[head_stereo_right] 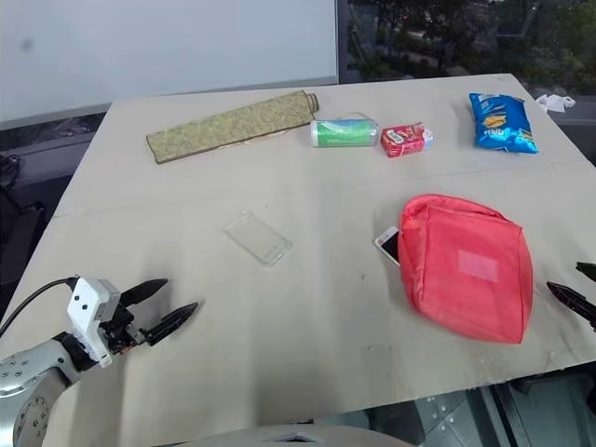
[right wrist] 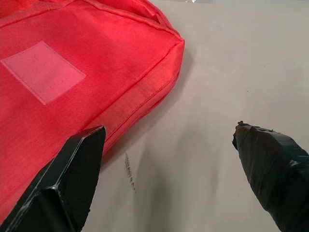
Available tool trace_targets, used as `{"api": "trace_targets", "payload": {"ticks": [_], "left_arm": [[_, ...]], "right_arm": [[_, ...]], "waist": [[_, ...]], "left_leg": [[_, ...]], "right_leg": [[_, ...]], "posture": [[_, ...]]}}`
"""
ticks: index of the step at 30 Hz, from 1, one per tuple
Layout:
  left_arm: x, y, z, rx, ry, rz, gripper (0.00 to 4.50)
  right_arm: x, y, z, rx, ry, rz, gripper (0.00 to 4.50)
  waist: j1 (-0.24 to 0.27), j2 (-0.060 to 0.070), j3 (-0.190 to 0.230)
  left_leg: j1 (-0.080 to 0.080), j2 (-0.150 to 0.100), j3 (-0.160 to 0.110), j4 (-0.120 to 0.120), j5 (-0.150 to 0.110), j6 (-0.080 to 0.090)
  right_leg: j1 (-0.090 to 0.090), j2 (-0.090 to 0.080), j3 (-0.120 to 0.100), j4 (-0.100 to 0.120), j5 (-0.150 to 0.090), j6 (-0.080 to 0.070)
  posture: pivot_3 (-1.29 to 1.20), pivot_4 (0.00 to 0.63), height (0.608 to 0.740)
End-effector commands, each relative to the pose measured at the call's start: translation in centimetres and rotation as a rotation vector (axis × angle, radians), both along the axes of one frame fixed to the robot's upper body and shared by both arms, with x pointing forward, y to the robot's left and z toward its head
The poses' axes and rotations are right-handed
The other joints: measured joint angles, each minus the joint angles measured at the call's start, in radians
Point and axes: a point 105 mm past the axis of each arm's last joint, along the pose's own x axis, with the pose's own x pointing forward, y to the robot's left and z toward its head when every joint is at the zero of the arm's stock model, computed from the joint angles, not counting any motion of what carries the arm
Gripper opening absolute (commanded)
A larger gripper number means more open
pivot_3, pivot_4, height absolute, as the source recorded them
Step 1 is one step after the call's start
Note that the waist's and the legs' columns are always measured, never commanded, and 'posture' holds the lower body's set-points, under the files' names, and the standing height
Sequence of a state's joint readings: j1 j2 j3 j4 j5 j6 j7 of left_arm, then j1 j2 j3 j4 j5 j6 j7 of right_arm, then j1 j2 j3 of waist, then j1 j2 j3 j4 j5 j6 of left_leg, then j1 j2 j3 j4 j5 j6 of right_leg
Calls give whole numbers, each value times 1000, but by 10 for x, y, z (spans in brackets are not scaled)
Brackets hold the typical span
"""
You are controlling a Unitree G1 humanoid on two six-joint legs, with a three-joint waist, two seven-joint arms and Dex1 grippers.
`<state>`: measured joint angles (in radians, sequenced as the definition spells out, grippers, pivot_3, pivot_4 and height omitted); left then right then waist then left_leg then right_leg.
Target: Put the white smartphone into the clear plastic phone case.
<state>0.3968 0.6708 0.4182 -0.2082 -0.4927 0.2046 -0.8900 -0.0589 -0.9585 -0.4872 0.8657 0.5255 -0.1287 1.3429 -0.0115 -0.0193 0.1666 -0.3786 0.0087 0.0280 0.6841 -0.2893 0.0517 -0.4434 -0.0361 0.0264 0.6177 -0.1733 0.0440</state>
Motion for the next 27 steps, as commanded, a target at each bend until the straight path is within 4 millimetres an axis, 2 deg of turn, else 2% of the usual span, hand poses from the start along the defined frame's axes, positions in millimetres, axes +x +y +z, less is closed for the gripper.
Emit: {"api": "trace_targets", "payload": {"ticks": [1, 14, 17, 19, 23, 27], "left_arm": [[-1, -3, 5, -10, -34, -26, 4464], [0, -10, 13, -53, -60, -72, 4464], [-1, -15, 16, -79, -55, -105, 4464], [-7, -22, 20, -152, -20, -174, 4464], [-19, -39, 33, -212, -10, -317, 4464], [-23, -59, 51, -232, -41, -450, 4464]], "right_arm": [[3, -5, 13, -32, -36, 5, 4500], [12, 4, 22, -9, -82, 23, 4500], [22, 7, 30, 168, -90, -45, 4500], [24, 19, 30, 298, -31, -40, 4500], [22, 44, 15, 400, 111, -33, 4500], [21, 58, -13, 323, 228, -48, 4500]], "waist": [[0, 0, 0], [-2, 0, 0], [-3, 0, 0], [-3, 0, 0], [-1, 0, 0], [1, 0, 0]], "left_leg": [[0, 0, 0, 0, 0, 0], [1, 0, 4, 0, 0, 0], [2, 0, 4, 0, 0, 0], [2, 0, 4, 0, 0, 0], [0, 1, 3, 0, 0, 0], [-1, 1, 3, 0, 0, 0]], "right_leg": [[0, 0, 0, 0, 0, 0], [0, 0, 2, 1, 0, 0], [0, 0, 2, 1, 0, 0], [0, 0, 3, 1, 0, 0], [-3, 0, 2, 3, 0, 0], [-3, 0, 2, 2, 0, 0]], "posture": [[0, 150, 740], [0, 150, 740], [0, 150, 740], [0, 150, 740], [0, 150, 740], [0, 150, 740]]}}
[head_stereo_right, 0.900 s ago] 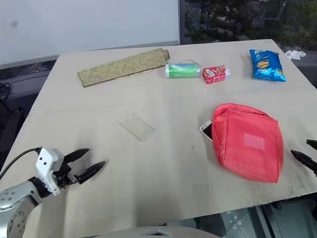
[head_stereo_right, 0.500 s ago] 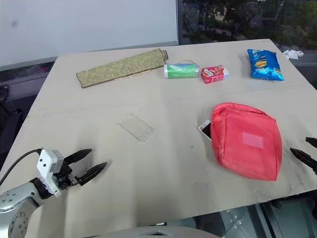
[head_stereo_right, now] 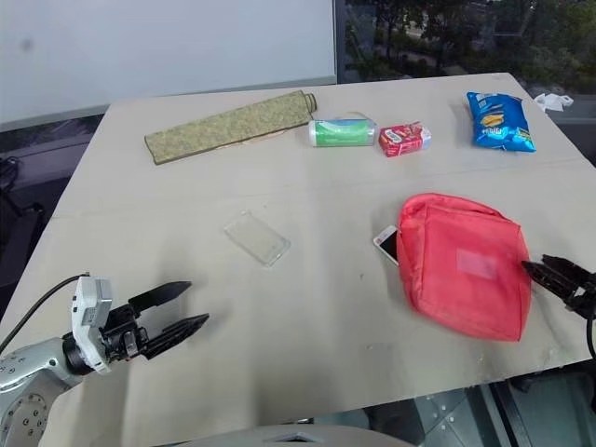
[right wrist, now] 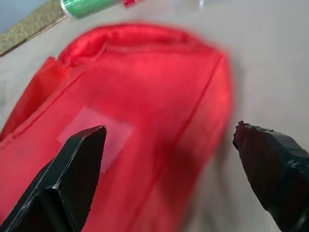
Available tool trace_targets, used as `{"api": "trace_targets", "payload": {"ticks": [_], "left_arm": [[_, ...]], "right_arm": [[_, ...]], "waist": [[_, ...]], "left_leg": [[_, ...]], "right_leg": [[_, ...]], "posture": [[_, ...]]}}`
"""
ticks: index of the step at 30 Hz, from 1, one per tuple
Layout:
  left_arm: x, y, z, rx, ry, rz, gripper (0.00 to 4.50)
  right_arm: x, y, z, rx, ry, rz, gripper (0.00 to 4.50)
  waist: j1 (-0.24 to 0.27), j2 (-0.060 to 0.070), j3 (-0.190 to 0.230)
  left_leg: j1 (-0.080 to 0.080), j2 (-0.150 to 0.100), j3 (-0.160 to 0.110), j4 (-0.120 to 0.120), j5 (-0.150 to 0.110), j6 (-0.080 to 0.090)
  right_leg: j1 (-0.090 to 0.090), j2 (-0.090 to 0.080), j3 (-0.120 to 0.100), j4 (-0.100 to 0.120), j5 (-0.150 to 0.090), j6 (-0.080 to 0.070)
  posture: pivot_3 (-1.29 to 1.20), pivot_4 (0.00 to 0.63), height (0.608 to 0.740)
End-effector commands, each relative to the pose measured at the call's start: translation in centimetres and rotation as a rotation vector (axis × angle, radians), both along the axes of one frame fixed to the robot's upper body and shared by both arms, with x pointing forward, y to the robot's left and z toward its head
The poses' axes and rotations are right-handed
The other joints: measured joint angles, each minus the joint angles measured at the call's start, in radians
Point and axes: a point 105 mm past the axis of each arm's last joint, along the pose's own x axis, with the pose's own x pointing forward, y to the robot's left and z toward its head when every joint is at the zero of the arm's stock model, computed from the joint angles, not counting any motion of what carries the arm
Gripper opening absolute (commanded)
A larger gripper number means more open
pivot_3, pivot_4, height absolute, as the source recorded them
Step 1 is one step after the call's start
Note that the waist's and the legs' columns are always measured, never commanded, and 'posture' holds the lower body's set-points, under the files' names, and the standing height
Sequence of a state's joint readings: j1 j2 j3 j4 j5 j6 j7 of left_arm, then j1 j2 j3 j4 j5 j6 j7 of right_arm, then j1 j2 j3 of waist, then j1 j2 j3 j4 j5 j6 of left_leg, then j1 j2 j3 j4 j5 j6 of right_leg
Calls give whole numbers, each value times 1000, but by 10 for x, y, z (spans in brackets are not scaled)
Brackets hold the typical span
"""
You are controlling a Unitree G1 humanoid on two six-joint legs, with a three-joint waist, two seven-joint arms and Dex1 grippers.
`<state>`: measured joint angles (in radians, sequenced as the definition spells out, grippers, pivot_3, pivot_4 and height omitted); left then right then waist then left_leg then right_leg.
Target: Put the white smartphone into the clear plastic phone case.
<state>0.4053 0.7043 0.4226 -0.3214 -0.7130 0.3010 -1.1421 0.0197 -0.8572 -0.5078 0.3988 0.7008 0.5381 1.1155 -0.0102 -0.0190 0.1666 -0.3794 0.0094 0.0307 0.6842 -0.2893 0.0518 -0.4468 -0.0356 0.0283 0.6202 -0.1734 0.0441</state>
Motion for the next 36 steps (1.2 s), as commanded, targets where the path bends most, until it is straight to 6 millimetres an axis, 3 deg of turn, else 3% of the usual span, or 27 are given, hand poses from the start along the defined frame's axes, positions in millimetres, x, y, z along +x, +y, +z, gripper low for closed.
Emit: {"api": "trace_targets", "payload": {"ticks": [1, 9, 12, 19, 24, 29, 32, 34, 36], "left_arm": [[-4, -21, 26, -16, -70, -143, 4464], [-9, -47, 53, -26, -150, -300, 4464], [-12, -51, 54, -13, -157, -326, 4500], [-14, -47, 46, 33, -164, -327, 4500], [-11, -48, 44, 43, -175, -327, 4500], [-7, -47, 45, 46, -190, -328, 4500], [-5, -47, 44, 50, -194, -323, 4500], [-4, -48, 44, 51, -195, -323, 4500], [-3, -50, 43, 51, -198, -321, 4500]], "right_arm": [[1, 8, -16, -73, 77, 1, 4500], [1, 27, -25, -43, 153, 72, 4500], [0, 26, -23, -23, 158, 73, 3367], [0, 24, -19, -30, 143, 73, 9], [17, 24, 13, 70, 36, 42, 9], [54, 12, 79, 302, -203, -81, 9], [77, -15, 111, 407, -347, -264, 9], [89, -32, 121, 429, -386, -396, 9], [99, -47, 117, 416, -363, -522, 671]], "waist": [[-1, 0, 0], [-6, -7, -5], [-6, -8, -5], [-5, -8, -5], [-7, -7, -4], [-14, -1, 0], [-9, -2, 0], [-5, 0, 1], [-2, 0, 1]], "left_leg": [[0, 0, 0, 0, 0, 0], [1, 1, 1, 1, 0, 0], [1, 1, 0, 0, 0, 0], [1, 1, 0, 0, 0, 0], [1, 1, 1, 1, 0, 0], [1, 1, 4, 1, 0, 0], [1, 0, 3, 1, 0, 0], [-1, -1, 4, 1, 0, 0], [-2, -1, 5, 0, 0, 0]], "right_leg": [[0, 0, 0, 0, 0, 0], [1, 2, 1, 0, 0, 0], [1, 3, 0, 0, 0, 0], [1, 3, 0, 0, 0, 0], [0, 3, 1, 0, 0, 0], [0, 3, 4, 0, 0, 0], [1, 4, 4, 0, 0, 0], [-1, 4, 4, 0, 0, 0], [0, 4, 4, -1, 1, -1]], "posture": [[0, 150, 740], [0, 150, 740], [0, 150, 740], [0, 150, 740], [0, 150, 740], [0, 150, 740], [0, 150, 740], [0, 150, 740], [0, 150, 740]]}}
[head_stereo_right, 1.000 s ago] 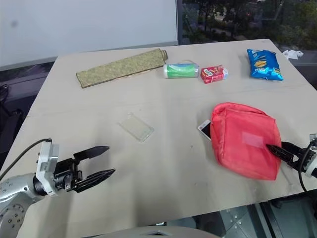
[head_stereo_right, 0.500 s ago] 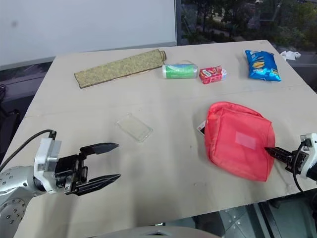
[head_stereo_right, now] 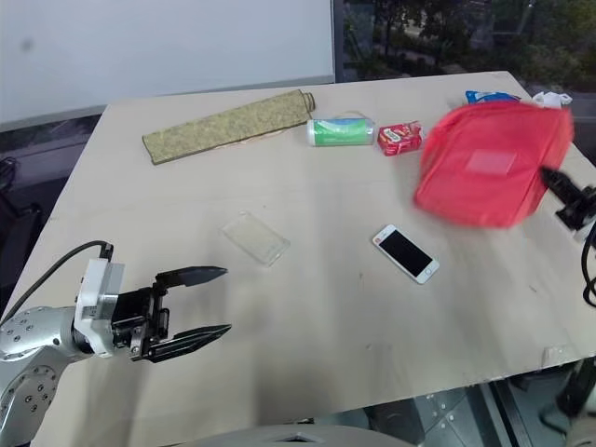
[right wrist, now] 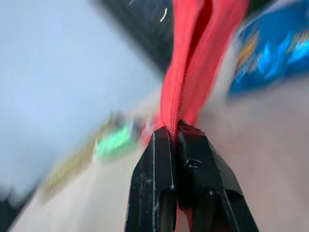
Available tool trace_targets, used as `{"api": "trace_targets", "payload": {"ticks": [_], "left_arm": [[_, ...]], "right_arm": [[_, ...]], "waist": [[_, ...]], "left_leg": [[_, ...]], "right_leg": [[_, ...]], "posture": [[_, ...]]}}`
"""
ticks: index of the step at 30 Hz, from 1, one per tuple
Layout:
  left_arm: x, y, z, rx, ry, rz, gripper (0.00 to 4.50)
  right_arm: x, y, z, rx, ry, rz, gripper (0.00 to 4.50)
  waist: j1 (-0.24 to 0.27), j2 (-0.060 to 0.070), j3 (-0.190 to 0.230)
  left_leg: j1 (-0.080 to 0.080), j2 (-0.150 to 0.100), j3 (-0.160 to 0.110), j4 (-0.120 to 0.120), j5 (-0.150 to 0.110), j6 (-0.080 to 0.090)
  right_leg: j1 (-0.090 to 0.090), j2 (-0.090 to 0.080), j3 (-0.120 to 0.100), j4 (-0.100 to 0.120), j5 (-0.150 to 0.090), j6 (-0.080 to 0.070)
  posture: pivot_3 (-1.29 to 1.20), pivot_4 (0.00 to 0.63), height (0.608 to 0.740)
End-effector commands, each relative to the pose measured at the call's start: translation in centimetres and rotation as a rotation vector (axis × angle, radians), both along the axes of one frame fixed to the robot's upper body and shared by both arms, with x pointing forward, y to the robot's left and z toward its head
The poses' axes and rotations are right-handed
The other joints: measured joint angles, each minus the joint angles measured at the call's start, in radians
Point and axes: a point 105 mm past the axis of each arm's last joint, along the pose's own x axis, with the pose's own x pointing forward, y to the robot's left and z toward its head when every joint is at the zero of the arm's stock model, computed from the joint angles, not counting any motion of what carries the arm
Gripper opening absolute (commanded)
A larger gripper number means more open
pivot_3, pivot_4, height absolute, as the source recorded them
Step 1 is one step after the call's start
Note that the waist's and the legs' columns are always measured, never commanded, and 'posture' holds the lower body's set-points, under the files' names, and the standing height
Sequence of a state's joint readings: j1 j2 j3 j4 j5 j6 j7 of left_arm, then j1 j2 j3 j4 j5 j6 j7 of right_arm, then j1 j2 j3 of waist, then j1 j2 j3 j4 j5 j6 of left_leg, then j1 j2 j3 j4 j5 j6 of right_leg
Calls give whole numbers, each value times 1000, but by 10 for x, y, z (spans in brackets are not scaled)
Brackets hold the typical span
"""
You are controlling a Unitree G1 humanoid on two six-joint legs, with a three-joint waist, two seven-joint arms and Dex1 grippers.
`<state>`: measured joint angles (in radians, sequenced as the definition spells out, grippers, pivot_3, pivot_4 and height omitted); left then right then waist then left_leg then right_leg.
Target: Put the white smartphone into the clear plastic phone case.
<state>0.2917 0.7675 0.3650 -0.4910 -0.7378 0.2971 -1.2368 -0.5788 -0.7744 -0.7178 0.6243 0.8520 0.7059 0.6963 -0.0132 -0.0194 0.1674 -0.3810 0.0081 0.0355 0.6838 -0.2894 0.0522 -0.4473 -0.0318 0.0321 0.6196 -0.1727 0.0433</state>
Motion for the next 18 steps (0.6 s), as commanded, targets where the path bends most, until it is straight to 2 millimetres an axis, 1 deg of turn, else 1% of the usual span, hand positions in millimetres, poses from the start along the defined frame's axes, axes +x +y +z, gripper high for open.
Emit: {"api": "trace_targets", "payload": {"ticks": [1, 2, 4, 5, 7, 9, 11, 13, 14, 16, 18], "left_arm": [[1, -5, 3, 1, -27, -3, 4500], [2, -6, 3, 2, -29, 2, 4500], [3, -7, 2, 2, -33, 16, 4500], [5, -6, 2, 3, -36, 36, 4500], [7, -7, 1, 8, -39, 64, 4500], [9, -7, 0, 12, -42, 83, 4500], [14, -5, -1, 35, -55, 118, 4500], [21, 0, -4, 68, -67, 155, 4500], [27, 5, -6, 94, -75, 177, 4500], [41, 14, -12, 159, -91, 202, 4500], [53, 22, -19, 242, -122, 187, 4500]], "right_arm": [[5, -30, -1, 14, 36, -181, 1070], [6, -27, -5, -43, 47, -162, 1381], [4, -20, -21, -147, 109, -112, 2263], [1, -17, -30, -194, 146, -72, 2582], [-12, -8, -46, -238, 208, 50, 3594], [-23, -2, -56, -258, 253, 141, 4470], [-49, 15, -72, -361, 327, 338, 4470], [-70, 31, -81, -412, 371, 502, 4470], [-80, 42, -81, -437, 364, 581, 4470], [-104, 75, -73, -470, 328, 805, 4470], [-113, 102, -68, -564, 263, 905, 4470]], "waist": [[1, 0, 0], [2, 0, 0], [1, 0, 0], [0, 0, 0], [0, 0, 0], [1, 1, 0], [2, 2, 0], [0, 2, 0], [0, 2, 0], [-2, 2, 0], [-7, 2, 0]], "left_leg": [[0, 0, 0, -1, 0, 0], [-1, 0, 0, -1, 0, 1], [-1, 0, 0, -1, -1, 1], [-2, 0, 0, -1, -1, 2], [-1, 0, 1, -1, -1, 3], [-1, 0, 1, -1, -2, 3], [0, 0, 0, -1, -2, 3], [1, 0, 0, -1, -2, 3], [2, 0, 0, -1, -2, 3], [3, 0, 0, -1, -2, 3], [4, 1, 0, 1, -2, 3]], "right_leg": [[0, 0, 0, -1, 1, -1], [0, 0, 0, -2, 1, -2], [0, 0, 0, -3, 2, -3], [0, 0, 0, -3, 2, -3], [0, -1, 1, -4, 2, -3], [0, -1, 1, -4, 2, -2], [0, -2, 3, -4, 2, -2], [1, -2, 4, -4, 0, 2], [2, -2, 4, -3, 0, 2], [2, -1, 4, -2, 0, 3], [1, 1, 5, 2, 0, 3]], "posture": [[0, 150, 740], [0, 150, 740], [0, 150, 740], [0, 150, 740], [0, 150, 740], [0, 150, 740], [0, 150, 740], [0, 150, 740], [0, 150, 740], [0, 150, 740], [0, 150, 740]]}}
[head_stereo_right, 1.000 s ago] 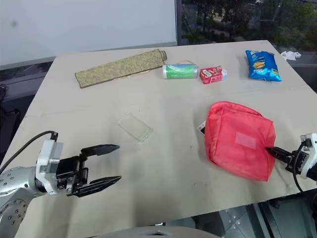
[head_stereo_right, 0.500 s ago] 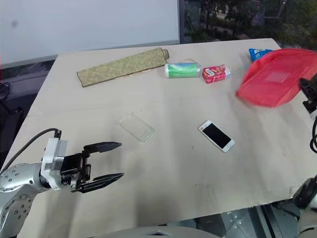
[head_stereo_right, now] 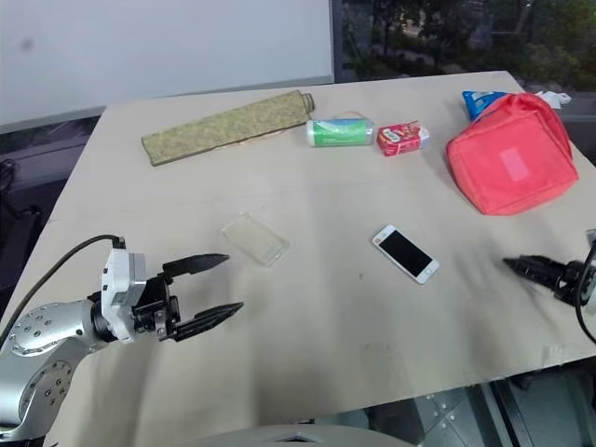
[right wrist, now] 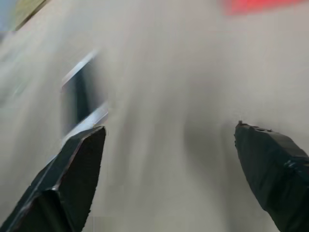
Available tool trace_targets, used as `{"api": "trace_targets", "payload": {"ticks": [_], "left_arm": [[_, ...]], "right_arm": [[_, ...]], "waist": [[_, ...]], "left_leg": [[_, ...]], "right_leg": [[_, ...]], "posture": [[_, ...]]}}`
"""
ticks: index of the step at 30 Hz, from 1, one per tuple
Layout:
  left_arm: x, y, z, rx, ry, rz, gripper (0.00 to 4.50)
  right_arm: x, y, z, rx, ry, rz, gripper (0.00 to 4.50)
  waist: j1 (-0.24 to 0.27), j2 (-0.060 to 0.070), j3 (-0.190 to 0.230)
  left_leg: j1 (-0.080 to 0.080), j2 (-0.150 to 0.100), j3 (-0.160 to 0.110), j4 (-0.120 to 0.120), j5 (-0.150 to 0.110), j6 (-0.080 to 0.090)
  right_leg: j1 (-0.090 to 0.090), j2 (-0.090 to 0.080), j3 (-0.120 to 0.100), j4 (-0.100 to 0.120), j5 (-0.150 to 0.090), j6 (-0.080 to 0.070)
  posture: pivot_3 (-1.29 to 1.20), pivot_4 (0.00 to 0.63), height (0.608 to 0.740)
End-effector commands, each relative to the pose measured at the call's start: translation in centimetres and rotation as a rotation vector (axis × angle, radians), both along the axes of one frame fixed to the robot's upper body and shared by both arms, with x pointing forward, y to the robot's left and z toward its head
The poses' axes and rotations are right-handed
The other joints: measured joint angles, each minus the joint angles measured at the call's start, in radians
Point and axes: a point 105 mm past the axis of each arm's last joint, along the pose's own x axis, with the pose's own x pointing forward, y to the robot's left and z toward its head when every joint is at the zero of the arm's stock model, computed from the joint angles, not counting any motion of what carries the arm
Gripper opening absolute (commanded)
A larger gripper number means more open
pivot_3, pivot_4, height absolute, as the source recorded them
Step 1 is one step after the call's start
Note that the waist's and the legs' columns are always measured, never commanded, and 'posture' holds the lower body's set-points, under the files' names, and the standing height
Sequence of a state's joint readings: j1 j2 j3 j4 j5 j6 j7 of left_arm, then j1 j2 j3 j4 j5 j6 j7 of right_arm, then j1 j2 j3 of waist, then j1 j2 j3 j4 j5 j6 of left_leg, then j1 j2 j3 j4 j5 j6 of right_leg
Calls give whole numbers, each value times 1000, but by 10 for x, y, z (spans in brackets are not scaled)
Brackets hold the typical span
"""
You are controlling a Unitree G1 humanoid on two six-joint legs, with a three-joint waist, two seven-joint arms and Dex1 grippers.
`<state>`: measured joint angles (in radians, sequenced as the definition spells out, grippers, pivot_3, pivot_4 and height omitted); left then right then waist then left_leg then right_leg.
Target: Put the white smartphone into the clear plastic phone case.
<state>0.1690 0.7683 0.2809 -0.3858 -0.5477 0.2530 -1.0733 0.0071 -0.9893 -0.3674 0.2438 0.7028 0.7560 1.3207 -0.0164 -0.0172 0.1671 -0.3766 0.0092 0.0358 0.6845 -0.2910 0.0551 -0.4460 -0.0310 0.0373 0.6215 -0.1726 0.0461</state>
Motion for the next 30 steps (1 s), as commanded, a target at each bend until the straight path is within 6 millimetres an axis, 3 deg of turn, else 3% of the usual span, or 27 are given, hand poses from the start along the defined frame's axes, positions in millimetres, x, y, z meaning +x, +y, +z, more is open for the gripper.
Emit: {"api": "trace_targets", "payload": {"ticks": [1, 8, 15, 19, 23, 24, 25, 27, 30], "left_arm": [[19, 14, -9, 143, -51, -14, 4500], [64, 14, -20, 299, -123, -132, 4500], [96, 6, -33, 475, -134, -260, 4500], [96, 0, -38, 513, -90, -360, 3260], [94, -6, -32, 491, -40, -402, 1449], [92, -7, -31, 484, -24, -409, 1195], [90, -9, -30, 478, -6, -417, 592], [84, -18, -22, 406, 70, -431, 118], [68, -41, -12, 301, 165, -474, 118]], "right_arm": [[-5, 53, 33, -61, -208, 262, 4470], [-4, 132, 61, -113, -515, 425, 4470], [-8, 153, 62, -159, -566, 472, 4470], [-11, 154, 57, -170, -560, 457, 4500], [-12, 154, 56, -170, -558, 432, 4500], [-12, 154, 56, -168, -559, 430, 4500], [-12, 155, 56, -168, -560, 429, 4500], [-11, 156, 58, -161, -566, 423, 4500], [-5, 157, 59, -157, -582, 403, 4500]], "waist": [[-5, 0, 0], [3, -2, 1], [14, -3, 1], [20, -3, 1], [23, -3, 1], [23, -3, 1], [23, -3, 1], [23, -3, 1], [18, -4, 1]], "left_leg": [[1, 1, 0, 0, 0, 0], [4, 1, -2, 2, 1, -2], [-5, -4, -5, 1, -1, 0], [-6, -6, -6, 1, -3, 4], [-6, -6, -6, 2, -3, 4], [-5, -6, -6, 2, -3, 4], [-5, -6, -6, 3, -3, 4], [-4, -6, -6, 4, -3, 4], [-4, -5, -7, 4, -3, 4]], "right_leg": [[0, 2, 1, 1, 0, 0], [-1, 5, 2, 3, 0, -1], [-4, 0, 0, -2, 6, -2], [-3, -3, -1, -6, 6, -1], [-1, -4, -1, -7, 5, -1], [-1, -4, -1, -6, 4, -2], [-1, -4, -1, -6, 3, 0], [-1, -3, -1, -3, 2, 1], [-2, -2, -1, -2, 2, 1]], "posture": [[0, 150, 740], [0, 150, 740], [0, 150, 740], [0, 150, 740], [0, 150, 740], [0, 150, 740], [0, 150, 740], [0, 150, 740], [0, 150, 740]]}}
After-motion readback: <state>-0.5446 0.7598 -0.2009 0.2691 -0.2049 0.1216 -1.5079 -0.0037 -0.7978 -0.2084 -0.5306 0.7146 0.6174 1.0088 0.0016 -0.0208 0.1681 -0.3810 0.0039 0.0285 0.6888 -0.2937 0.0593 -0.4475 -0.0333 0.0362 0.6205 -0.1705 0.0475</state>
